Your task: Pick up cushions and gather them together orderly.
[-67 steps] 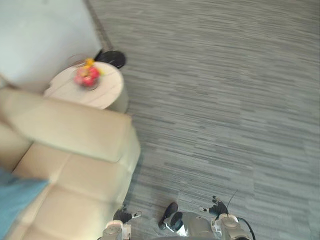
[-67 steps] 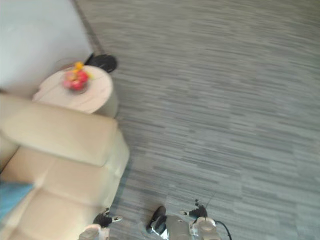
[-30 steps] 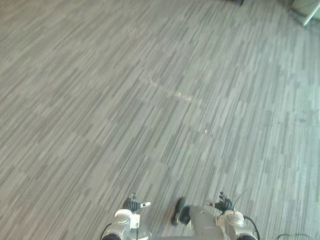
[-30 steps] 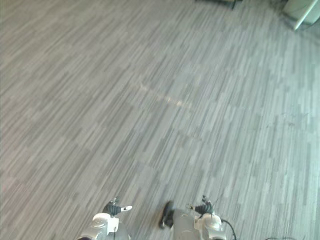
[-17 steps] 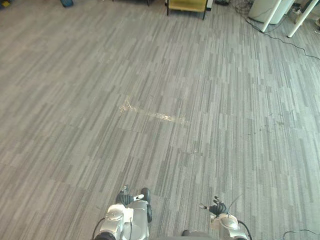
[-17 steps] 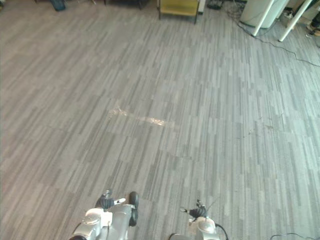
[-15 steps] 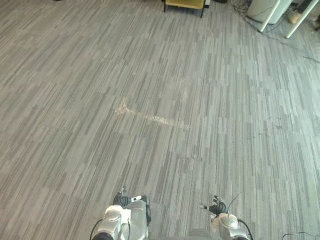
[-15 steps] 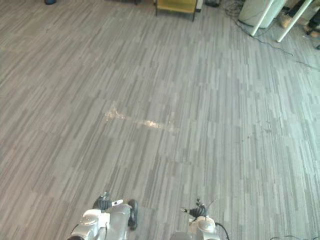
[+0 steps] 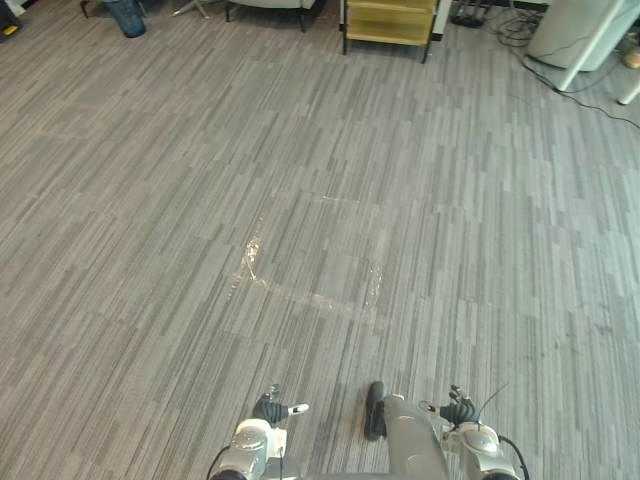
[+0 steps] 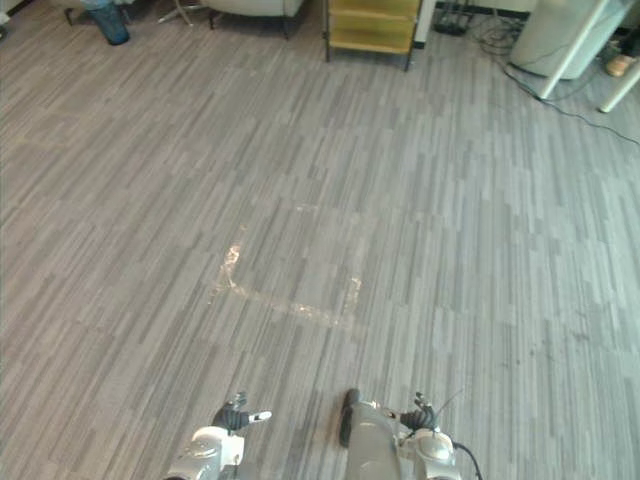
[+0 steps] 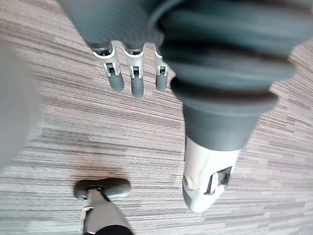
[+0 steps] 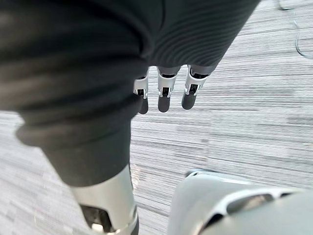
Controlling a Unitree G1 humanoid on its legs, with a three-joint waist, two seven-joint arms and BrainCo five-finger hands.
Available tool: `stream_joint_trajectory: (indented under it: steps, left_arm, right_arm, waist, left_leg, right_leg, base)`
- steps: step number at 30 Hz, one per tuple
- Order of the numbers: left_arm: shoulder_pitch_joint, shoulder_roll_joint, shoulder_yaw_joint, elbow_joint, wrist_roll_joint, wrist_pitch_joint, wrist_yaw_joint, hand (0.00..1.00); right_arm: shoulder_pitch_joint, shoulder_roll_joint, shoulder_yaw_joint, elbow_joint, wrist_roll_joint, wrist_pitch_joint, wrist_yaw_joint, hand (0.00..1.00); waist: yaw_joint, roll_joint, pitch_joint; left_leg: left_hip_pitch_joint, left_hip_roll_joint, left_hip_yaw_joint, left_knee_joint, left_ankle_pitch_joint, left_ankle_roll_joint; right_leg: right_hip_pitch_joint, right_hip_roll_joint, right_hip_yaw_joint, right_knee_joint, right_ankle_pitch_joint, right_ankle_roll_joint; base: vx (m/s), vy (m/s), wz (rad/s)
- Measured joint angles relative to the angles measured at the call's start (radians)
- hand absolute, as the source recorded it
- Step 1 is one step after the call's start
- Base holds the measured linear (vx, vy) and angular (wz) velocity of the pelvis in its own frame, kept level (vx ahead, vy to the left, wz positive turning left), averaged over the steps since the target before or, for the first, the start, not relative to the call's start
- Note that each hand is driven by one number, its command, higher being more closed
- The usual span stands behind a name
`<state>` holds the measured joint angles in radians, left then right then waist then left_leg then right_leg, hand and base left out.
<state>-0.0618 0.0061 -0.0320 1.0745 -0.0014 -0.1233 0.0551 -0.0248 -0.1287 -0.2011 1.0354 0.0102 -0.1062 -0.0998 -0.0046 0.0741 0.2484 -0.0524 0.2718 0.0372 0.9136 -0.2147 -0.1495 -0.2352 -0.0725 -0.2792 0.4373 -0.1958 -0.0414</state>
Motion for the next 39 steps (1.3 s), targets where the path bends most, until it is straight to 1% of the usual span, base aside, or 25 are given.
stream_joint_trajectory:
  steps: [2,4,6,7,8,9,10,14,15,16,17,19,20,21,23,25,26,27,28,31,32,34,36,37,39]
  left_arm:
    - [-0.003,0.007,0.014,-0.034,0.0,-0.003,0.003,0.0]
    - [-0.004,0.009,0.012,-0.049,-0.003,-0.008,0.003,0.0]
    - [-0.009,0.009,0.011,-0.072,-0.005,-0.021,0.002,0.0]
    - [-0.015,0.007,0.01,-0.073,-0.01,-0.023,0.003,0.0]
    - [-0.014,0.009,0.01,-0.072,-0.014,-0.023,0.004,0.0]
    - [-0.009,0.011,0.005,-0.071,-0.023,-0.024,0.005,0.0]
    - [-0.012,0.039,0.002,-0.07,-0.023,-0.025,0.009,0.0]
    - [-0.011,0.081,0.013,-0.06,-0.022,-0.018,0.004,0.0]
    - [0.005,0.082,0.011,-0.059,-0.021,-0.018,0.003,0.0]
    - [0.02,0.098,-0.012,-0.039,-0.02,-0.015,0.001,0.0]
    - [0.019,0.1,-0.018,-0.037,-0.02,-0.015,0.001,0.0]
    - [0.013,0.108,-0.046,-0.019,-0.018,-0.006,0.001,0.0]
    - [0.016,0.106,-0.053,-0.017,-0.019,0.003,0.002,0.0]
    - [0.011,0.105,-0.072,-0.017,-0.019,0.003,0.002,0.0]
    - [-0.01,0.096,-0.076,-0.018,-0.019,0.003,0.002,0.0]
    - [-0.024,0.093,-0.078,-0.018,-0.018,0.002,0.002,0.0]
    - [-0.019,0.096,-0.082,-0.013,-0.015,0.002,0.001,0.0]
    - [-0.02,0.081,-0.084,0.008,-0.001,0.002,0.0,0.0]
    - [-0.024,0.064,-0.085,0.017,0.001,0.001,0.001,0.0]
    - [-0.011,0.037,-0.085,0.021,0.021,-0.002,-0.002,0.0]
    - [-0.006,0.035,-0.084,0.024,0.021,0.0,-0.002,0.0]
    - [-0.011,0.023,-0.063,0.025,0.021,0.002,-0.002,0.0]
    - [-0.003,0.017,-0.062,0.004,0.02,-0.002,-0.002,0.0]
    - [-0.003,0.015,-0.065,-0.006,0.019,-0.003,-0.002,0.0]
    - [-0.003,0.015,-0.065,-0.017,0.019,-0.008,-0.001,0.0]
  right_arm:
    - [0.01,0.027,0.0,0.0,0.012,0.0,0.0,0.0]
    - [0.012,0.048,-0.003,0.001,0.031,-0.003,-0.001,0.0]
    - [0.001,0.059,-0.003,0.004,0.033,-0.003,-0.001,0.0]
    - [-0.006,0.051,-0.004,0.008,0.033,-0.003,-0.001,0.0]
    - [-0.001,0.049,-0.002,0.014,0.033,-0.003,-0.002,0.0]
    - [-0.002,0.055,0.01,0.023,0.033,-0.003,-0.004,0.0]
    - [-0.01,0.073,0.026,0.045,0.031,-0.005,-0.001,0.0]
    - [-0.026,0.08,0.026,0.047,0.028,-0.007,0.001,0.0]
    - [-0.027,0.077,0.027,0.048,0.027,-0.008,0.002,0.0]
    - [-0.028,0.08,0.033,0.046,0.026,-0.009,0.002,0.0]
    - [-0.027,0.08,0.036,0.046,0.026,-0.009,0.003,0.0]
    - [-0.02,0.08,0.046,0.048,0.006,-0.003,0.009,0.0]
    - [-0.005,0.076,0.049,0.043,-0.012,-0.002,0.013,0.0]
    - [-0.003,0.055,0.052,0.034,-0.01,-0.009,0.014,0.0]
    - [-0.01,0.03,0.053,0.007,-0.01,-0.01,0.014,0.0]
    - [-0.012,0.023,0.053,-0.025,-0.008,-0.016,0.013,0.0]
    - [0.0,0.022,0.053,-0.033,-0.009,-0.018,0.011,0.0]
    - [0.013,0.019,0.042,-0.019,-0.008,-0.018,0.013,0.0]
    - [-0.003,0.001,0.034,-0.012,-0.01,-0.015,0.009,0.0]
    - [0.0,-0.008,0.003,0.004,-0.009,-0.007,0.011,0.0]
    - [0.007,-0.01,0.003,0.0,-0.008,-0.008,0.012,0.0]
    - [0.034,-0.001,0.002,0.0,-0.002,-0.004,0.01,0.0]
    - [0.054,0.012,-0.016,0.0,0.015,-0.003,0.008,0.0]
    - [0.048,0.028,-0.03,0.0,0.037,-0.005,0.006,0.0]
    - [0.037,0.036,-0.029,0.0,0.041,-0.009,0.004,0.0]
  waist:
    - [0.021,-0.025,0.014]
    - [0.031,-0.045,0.017]
    - [0.048,-0.05,0.018]
    - [0.063,-0.047,0.017]
    - [0.07,-0.044,0.015]
    - [0.085,-0.045,0.013]
    - [0.084,-0.083,-0.01]
    - [0.087,-0.119,-0.023]
    - [0.088,-0.109,-0.038]
    - [0.077,-0.121,-0.042]
    - [0.073,-0.123,-0.042]
    - [0.061,-0.13,-0.037]
    - [0.054,-0.112,-0.029]
    - [0.043,-0.09,-0.024]
    - [0.029,-0.059,-0.022]
    - [0.004,-0.058,-0.017]
    - [-0.005,-0.083,-0.025]
    - [-0.008,-0.068,-0.02]
    - [0.002,-0.038,-0.018]
    - [-0.009,-0.027,-0.017]
    - [-0.011,-0.018,-0.023]
    - [-0.012,-0.022,-0.019]
    - [0.007,-0.026,-0.019]
    - [0.011,-0.045,-0.011]
    - [0.015,-0.047,-0.012]
  left_leg:
    - [-0.074,0.012,0.059,0.081,-0.044,0.017]
    - [-0.159,-0.002,0.105,-0.008,-0.08,0.053]
    - [-0.238,-0.082,0.104,-0.275,-0.078,0.069]
    - [-0.26,-0.156,0.049,-0.556,0.029,0.054]
    - [-0.245,-0.175,0.02,-0.62,0.145,0.034]
    - [-0.216,-0.191,0.021,-0.638,0.208,0.053]
    - [-0.22,-0.214,0.037,-0.612,0.165,0.064]
    - [-0.255,-0.209,0.097,-0.399,0.066,0.123]
    - [-0.207,-0.201,0.112,-0.428,0.014,0.134]
    - [-0.115,-0.215,0.126,-0.498,-0.053,0.123]
    - [-0.105,-0.217,0.126,-0.503,-0.057,0.129]
    - [0.007,-0.238,0.137,-0.562,-0.084,0.139]
    - [0.094,-0.236,0.138,-0.627,-0.085,0.139]
    - [0.167,-0.215,0.139,-0.685,-0.082,0.136]
    - [0.212,-0.169,0.136,-0.703,-0.081,0.135]
    - [0.245,-0.146,0.114,-0.714,-0.082,0.134]
    - [0.287,-0.152,0.111,-0.734,-0.084,0.122]
    - [0.338,-0.136,0.089,-0.736,-0.1,0.084]
    - [0.338,-0.116,0.083,-0.729,-0.1,0.085]
    - [0.291,-0.119,0.001,-0.584,-0.047,0.068]
    - [0.257,-0.106,-0.02,-0.506,-0.038,0.053]
    - [0.108,-0.075,-0.052,-0.174,0.098,-0.043]
    - [-0.013,-0.012,0.026,0.034,0.012,-0.021]
    - [-0.069,-0.007,0.105,-0.008,-0.043,0.03]
    - [-0.109,-0.018,0.144,-0.129,-0.075,0.044]
  right_leg:
    - [0.116,0.002,-0.007,-0.058,-0.026,-0.005]
    - [0.21,0.0,-0.015,-0.138,-0.021,0.006]
    - [0.276,-0.026,0.003,-0.189,-0.032,0.032]
    - [0.318,-0.051,0.025,-0.202,-0.065,0.081]
    - [0.341,-0.05,0.044,-0.21,-0.08,0.099]
    - [0.368,-0.053,0.077,-0.228,-0.091,0.118]
    - [0.385,-0.065,0.138,-0.274,-0.072,0.102]
    - [0.373,-0.083,0.241,-0.165,-0.013,0.151]
    - [0.32,-0.083,0.26,-0.033,-0.009,0.177]
    - [0.208,-0.125,0.257,0.246,0.046,0.306]
    - [0.193,-0.134,0.255,0.277,0.051,0.308]
    - [0.098,-0.181,0.195,0.488,-0.01,0.213]
    - [0.056,-0.186,0.125,0.525,-0.062,0.14]
    - [0.013,-0.166,0.045,0.495,-0.103,0.087]
    - [-0.082,-0.109,-0.036,0.36,-0.127,0.048]
    - [-0.167,-0.081,-0.043,0.167,-0.066,0.058]
    - [-0.159,-0.068,-0.031,-0.073,0.081,0.072]
    - [-0.125,-0.053,-0.024,-0.128,0.26,-0.006]
    - [-0.124,-0.04,-0.031,-0.099,0.252,-0.003]
    - [-0.114,-0.053,-0.021,0.072,0.049,-0.001]
    - [-0.098,-0.05,-0.038,0.075,0.028,0.0]
    - [-0.01,-0.038,-0.063,0.037,-0.019,0.001]
    - [0.12,-0.022,-0.096,-0.056,-0.021,-0.005]
    - [0.214,-0.022,-0.093,-0.134,-0.013,0.008]
    - [0.258,-0.027,-0.08,-0.17,-0.004,0.022]
  base:
    - [0.56,-0.152,0.1]
    - [0.54,-0.061,-0.03]
    - [0.53,0.096,-0.28]
    - [0.5,0.156,-0.39]
    - [0.51,0.168,-0.5]
    - [0.52,0.118,-0.28]
    - [0.42,0.084,-0.21]
    - [0.55,0.144,-0.2]
    - [0.56,0.128,-0.5]
    - [0.48,0.105,-0.41]
    - [0.49,0.02,-0.18]
    - [0.41,-0.019,-0.13]
    - [0.55,-0.055,-0.16]
    - [0.55,-0.078,-0.08]
    - [0.52,-0.143,0.19]
    - [0.52,-0.223,0.43]
    - [0.69,-0.35,0.56]
    - [0.58,-0.296,0.32]
    - [0.63,-0.314,0.24]
    - [0.39,-0.208,0.16]
    - [0.43,-0.201,0.31]
    - [0.42,-0.187,0.42]
    - [0.53,-0.122,0.2]
    - [0.51,-0.081,0.09]
    - [0.38,0.029,-0.19]
